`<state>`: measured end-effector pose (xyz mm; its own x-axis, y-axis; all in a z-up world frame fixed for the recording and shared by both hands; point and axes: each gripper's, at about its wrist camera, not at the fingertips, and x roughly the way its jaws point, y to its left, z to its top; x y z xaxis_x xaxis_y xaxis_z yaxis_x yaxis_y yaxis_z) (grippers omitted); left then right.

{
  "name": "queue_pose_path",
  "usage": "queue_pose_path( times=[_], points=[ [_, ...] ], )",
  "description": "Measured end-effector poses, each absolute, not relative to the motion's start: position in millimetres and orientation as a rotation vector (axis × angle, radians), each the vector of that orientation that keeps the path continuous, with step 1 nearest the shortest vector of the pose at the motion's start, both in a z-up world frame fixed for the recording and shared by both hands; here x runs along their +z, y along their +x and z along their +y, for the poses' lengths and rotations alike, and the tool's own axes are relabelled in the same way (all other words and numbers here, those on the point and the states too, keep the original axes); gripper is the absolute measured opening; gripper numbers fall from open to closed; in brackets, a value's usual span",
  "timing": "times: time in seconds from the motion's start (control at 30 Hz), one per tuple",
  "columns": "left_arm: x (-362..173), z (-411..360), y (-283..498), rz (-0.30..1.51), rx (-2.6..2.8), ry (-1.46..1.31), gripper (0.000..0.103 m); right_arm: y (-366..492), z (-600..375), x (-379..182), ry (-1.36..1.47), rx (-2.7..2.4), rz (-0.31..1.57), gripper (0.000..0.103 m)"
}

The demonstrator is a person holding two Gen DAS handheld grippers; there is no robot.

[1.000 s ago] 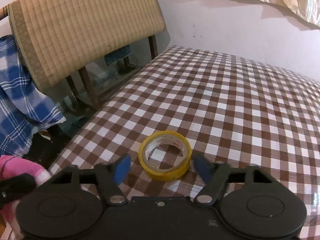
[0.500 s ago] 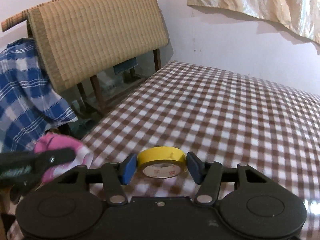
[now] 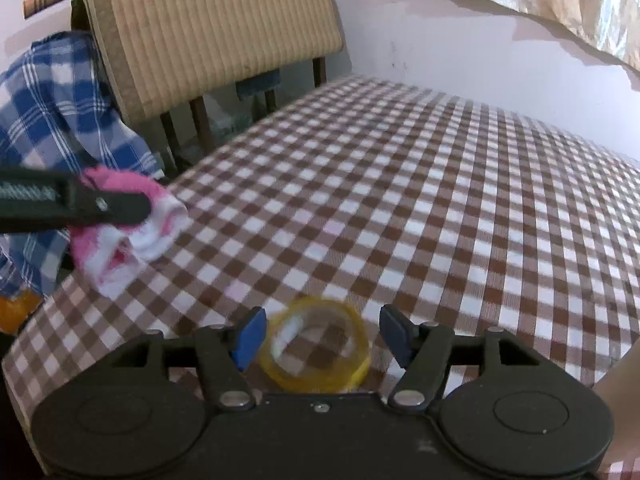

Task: Organize soft objects
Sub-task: 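Grasp the yellow tape roll with the right gripper while the left holds the sock, then carry the pink sock and yellow tape roll over the pink-rimmed box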

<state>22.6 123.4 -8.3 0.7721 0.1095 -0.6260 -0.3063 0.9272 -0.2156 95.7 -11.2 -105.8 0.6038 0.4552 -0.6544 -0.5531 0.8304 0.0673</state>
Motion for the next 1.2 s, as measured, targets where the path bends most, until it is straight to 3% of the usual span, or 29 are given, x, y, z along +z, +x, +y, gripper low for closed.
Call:
queue_pose_path(
  times=[0.17, 0.23, 0.5, 0.63, 0.7, 1.2],
  points=[
    [-9, 121, 21, 0.656, 0.224, -0.323, 0.022, 93, -18, -108, -0.126, 0.573, 0.698, 0.079],
    [-10, 120, 20, 0.658, 0.220, -0.319, 0.022, 92, -21, -108, -0.118, 0.579, 0.709, 0.087],
    [-14, 118, 17, 0.675, 0.212, -0.316, 0.022, 64, -22, -113, -0.172, 0.622, 0.698, 0.090],
    [-14, 117, 15, 0.682, 0.208, -0.311, 0.022, 73, -21, -119, -0.148, 0.599, 0.703, 0.087],
    [-13, 116, 15, 0.681, 0.206, -0.312, 0.022, 79, -21, -117, -0.142, 0.594, 0.705, 0.071],
    [9, 104, 13, 0.642, 0.198, -0.273, 0.022, 64, -45, -34, -0.083, 0.594, 0.569, 0.071]
  ],
)
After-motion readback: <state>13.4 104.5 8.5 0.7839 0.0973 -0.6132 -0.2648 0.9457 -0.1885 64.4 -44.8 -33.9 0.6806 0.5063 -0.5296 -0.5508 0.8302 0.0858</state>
